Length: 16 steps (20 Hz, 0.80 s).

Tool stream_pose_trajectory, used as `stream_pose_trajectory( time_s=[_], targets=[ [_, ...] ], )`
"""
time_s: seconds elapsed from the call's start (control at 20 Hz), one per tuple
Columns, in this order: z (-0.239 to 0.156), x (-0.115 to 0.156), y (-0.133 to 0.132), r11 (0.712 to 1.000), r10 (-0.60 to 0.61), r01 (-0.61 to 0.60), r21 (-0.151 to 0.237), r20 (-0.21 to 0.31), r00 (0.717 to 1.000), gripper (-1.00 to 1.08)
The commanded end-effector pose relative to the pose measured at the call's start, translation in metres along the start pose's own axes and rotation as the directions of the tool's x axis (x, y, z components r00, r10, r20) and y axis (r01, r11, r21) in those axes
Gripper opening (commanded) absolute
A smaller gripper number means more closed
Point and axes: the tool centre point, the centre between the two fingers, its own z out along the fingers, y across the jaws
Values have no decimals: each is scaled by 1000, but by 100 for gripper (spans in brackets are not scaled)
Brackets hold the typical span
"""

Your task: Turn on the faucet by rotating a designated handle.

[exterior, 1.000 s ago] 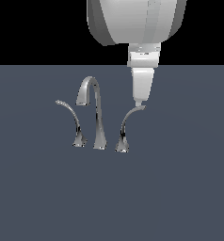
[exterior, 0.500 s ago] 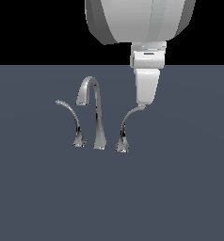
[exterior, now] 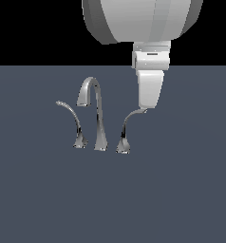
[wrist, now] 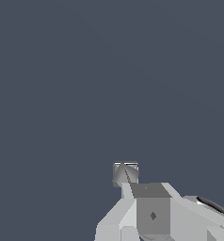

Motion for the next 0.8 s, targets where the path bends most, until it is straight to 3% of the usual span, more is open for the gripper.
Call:
stream_pose_trajectory(
  time_s=[0.0,0.5,0.6,0.75],
  targets=[
    [0,-4,12,1000,-3,3,-8,-1,1000,-100],
    [-1,-11,48,1000,4,-4,-15,-3,1000,-100],
    [0,-4,42,1000,17,-17,-11,-3,1000,-100],
    [0,-20,49,1000,13,-13,-12,-3,1000,-100]
  ],
)
